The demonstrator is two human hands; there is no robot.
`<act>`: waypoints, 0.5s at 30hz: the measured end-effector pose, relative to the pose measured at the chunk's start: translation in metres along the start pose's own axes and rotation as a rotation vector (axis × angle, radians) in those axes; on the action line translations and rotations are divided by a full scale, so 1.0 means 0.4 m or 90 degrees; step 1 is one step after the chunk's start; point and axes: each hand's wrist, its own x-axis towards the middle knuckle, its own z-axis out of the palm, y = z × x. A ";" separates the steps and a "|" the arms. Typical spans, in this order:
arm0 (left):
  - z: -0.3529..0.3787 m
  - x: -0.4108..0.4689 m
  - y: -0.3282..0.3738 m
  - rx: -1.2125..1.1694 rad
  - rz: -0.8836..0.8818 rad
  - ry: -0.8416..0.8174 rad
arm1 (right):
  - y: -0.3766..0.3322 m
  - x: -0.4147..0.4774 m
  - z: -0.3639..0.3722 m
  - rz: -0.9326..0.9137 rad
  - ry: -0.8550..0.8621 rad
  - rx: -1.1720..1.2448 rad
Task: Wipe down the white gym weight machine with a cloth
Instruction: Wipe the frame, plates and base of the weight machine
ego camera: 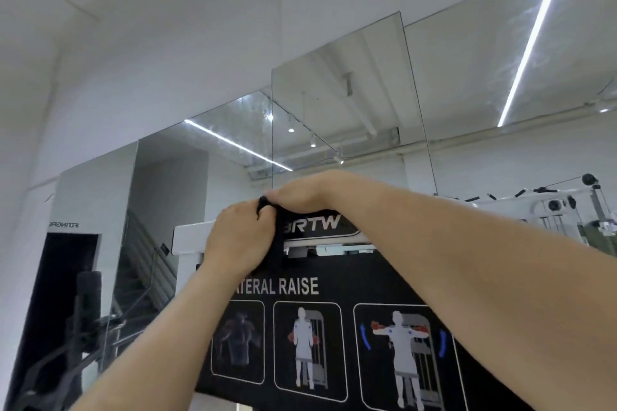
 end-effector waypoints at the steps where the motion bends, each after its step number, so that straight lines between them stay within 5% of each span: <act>1: -0.002 -0.010 0.009 -0.006 0.003 -0.015 | 0.004 -0.015 -0.002 0.003 -0.006 -0.023; 6: 0.014 -0.098 0.124 -0.074 0.165 -0.042 | 0.105 -0.172 -0.025 -0.050 0.055 -0.171; 12: 0.062 -0.185 0.366 -0.157 0.269 -0.090 | 0.286 -0.424 -0.025 -0.036 0.178 -0.077; 15: 0.116 -0.259 0.447 -0.173 0.327 -0.048 | 0.380 -0.528 0.039 -0.069 0.240 0.111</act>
